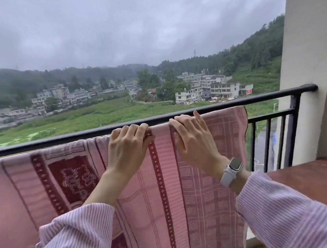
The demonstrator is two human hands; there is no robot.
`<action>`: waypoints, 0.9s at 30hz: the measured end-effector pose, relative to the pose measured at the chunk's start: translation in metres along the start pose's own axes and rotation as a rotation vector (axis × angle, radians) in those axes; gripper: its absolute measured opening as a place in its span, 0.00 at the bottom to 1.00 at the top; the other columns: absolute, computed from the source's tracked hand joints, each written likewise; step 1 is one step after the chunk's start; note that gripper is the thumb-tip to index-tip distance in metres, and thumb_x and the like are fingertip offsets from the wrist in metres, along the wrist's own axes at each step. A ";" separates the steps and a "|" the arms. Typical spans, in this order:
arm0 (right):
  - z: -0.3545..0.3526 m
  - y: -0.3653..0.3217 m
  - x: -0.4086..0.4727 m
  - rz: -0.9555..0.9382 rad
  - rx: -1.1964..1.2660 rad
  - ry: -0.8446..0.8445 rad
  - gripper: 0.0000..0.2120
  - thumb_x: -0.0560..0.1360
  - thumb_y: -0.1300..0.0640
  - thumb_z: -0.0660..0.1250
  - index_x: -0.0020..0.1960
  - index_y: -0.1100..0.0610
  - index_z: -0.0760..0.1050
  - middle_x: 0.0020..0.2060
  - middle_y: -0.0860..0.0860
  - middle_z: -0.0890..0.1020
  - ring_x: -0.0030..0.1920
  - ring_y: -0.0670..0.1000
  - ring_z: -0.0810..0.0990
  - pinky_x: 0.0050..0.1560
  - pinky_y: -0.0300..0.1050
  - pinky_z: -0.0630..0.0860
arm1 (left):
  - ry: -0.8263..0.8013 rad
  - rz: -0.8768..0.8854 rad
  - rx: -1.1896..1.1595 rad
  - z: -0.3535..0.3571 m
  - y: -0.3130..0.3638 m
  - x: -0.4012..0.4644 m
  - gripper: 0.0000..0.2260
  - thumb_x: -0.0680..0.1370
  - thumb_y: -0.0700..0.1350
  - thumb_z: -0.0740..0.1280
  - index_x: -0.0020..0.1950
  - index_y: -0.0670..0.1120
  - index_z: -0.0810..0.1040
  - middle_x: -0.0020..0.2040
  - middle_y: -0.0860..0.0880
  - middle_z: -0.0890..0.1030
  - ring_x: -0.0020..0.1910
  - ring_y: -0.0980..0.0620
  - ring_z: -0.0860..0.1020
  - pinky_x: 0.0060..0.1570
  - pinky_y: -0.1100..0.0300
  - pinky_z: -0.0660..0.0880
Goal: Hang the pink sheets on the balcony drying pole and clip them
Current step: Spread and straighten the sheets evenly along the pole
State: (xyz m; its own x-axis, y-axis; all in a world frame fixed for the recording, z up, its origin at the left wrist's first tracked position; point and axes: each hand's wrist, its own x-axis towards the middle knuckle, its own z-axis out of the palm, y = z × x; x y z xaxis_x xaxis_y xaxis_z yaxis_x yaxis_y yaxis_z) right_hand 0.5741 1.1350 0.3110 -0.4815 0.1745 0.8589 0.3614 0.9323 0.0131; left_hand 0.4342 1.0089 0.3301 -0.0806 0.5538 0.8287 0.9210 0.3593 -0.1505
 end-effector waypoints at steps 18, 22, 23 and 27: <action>0.100 -0.285 0.061 -0.034 -0.010 -0.050 0.23 0.73 0.52 0.52 0.65 0.60 0.68 0.58 0.55 0.76 0.61 0.56 0.72 0.69 0.59 0.56 | -0.063 -0.040 0.056 -0.099 -0.291 -0.116 0.20 0.77 0.59 0.51 0.56 0.47 0.74 0.48 0.50 0.82 0.46 0.47 0.79 0.50 0.56 0.63; 0.113 -0.326 0.067 -0.004 -0.036 -0.037 0.22 0.73 0.52 0.52 0.64 0.59 0.68 0.57 0.55 0.76 0.61 0.56 0.72 0.69 0.61 0.58 | -0.041 0.012 0.078 -0.110 -0.334 -0.131 0.20 0.78 0.57 0.51 0.55 0.46 0.75 0.47 0.50 0.82 0.46 0.47 0.79 0.52 0.54 0.63; 0.116 -0.334 0.068 -0.002 -0.036 -0.031 0.22 0.73 0.52 0.52 0.64 0.59 0.68 0.58 0.55 0.76 0.61 0.56 0.71 0.69 0.61 0.57 | -0.038 0.028 0.082 -0.112 -0.342 -0.135 0.19 0.77 0.55 0.53 0.55 0.45 0.75 0.46 0.49 0.82 0.46 0.46 0.79 0.53 0.54 0.63; 0.127 -0.368 0.073 -0.040 -0.039 -0.032 0.22 0.74 0.52 0.52 0.65 0.59 0.66 0.59 0.55 0.75 0.62 0.57 0.70 0.69 0.59 0.54 | -0.053 0.022 0.093 -0.123 -0.377 -0.151 0.18 0.77 0.54 0.54 0.57 0.45 0.74 0.49 0.48 0.81 0.48 0.45 0.78 0.52 0.54 0.63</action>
State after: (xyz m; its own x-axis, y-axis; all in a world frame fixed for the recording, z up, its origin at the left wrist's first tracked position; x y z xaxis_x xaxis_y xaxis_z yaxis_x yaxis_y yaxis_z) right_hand 0.3043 0.8455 0.3039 -0.5217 0.1479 0.8402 0.3720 0.9257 0.0681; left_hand 0.1459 0.6973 0.3277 -0.0834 0.6007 0.7951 0.8839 0.4131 -0.2194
